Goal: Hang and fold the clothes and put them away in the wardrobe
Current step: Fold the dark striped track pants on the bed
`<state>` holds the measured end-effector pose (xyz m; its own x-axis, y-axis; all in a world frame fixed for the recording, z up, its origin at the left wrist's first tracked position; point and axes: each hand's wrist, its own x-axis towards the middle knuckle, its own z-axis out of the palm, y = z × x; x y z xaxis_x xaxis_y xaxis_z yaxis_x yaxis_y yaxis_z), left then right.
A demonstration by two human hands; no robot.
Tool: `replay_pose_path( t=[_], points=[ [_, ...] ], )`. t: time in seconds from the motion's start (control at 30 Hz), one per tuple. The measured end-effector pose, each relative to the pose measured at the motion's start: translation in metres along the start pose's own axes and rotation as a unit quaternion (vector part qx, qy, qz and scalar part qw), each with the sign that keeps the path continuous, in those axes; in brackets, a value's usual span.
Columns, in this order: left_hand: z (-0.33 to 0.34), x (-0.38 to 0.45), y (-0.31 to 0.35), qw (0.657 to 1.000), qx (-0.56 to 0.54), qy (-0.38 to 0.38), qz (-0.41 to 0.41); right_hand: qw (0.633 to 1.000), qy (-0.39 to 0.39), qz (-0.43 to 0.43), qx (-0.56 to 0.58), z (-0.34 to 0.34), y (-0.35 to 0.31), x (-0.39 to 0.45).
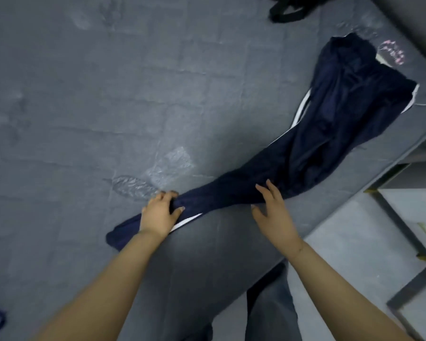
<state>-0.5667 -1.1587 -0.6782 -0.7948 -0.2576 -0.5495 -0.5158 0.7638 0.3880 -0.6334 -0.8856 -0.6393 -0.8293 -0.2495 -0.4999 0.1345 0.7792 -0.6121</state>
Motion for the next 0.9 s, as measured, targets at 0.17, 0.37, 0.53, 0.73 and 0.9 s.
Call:
replay_pose_path(
  t=[0.17, 0.37, 0.53, 0.73, 0.9],
  points=[
    [-0.003, -0.055, -0.033, 0.987, -0.077, 0.087, 0.110, 0.975, 0.002, 0.129, 0.182, 0.078, -0.042, -0.018],
    [0.047, -0.127, -0.030, 0.982, -0.010, -0.127, 0.139, 0.827, 0.182, 0.277, 0.455, 0.099, -0.061, -0.008],
    [0.060, -0.136, -0.038, 0.987, -0.149, -0.054, 0.032, 0.766, 0.165, 0.339, 0.520, 0.088, -0.053, -0.007],
    [0.050, -0.089, -0.034, 0.992, -0.084, 0.078, -0.053, 0.833, 0.119, 0.282, 0.461, 0.075, -0.038, -0.026],
    [0.050, -0.074, -0.036, 0.982, -0.172, 0.014, -0.081, 0.845, 0.148, 0.316, 0.405, 0.070, -0.011, -0.055]
  ],
)
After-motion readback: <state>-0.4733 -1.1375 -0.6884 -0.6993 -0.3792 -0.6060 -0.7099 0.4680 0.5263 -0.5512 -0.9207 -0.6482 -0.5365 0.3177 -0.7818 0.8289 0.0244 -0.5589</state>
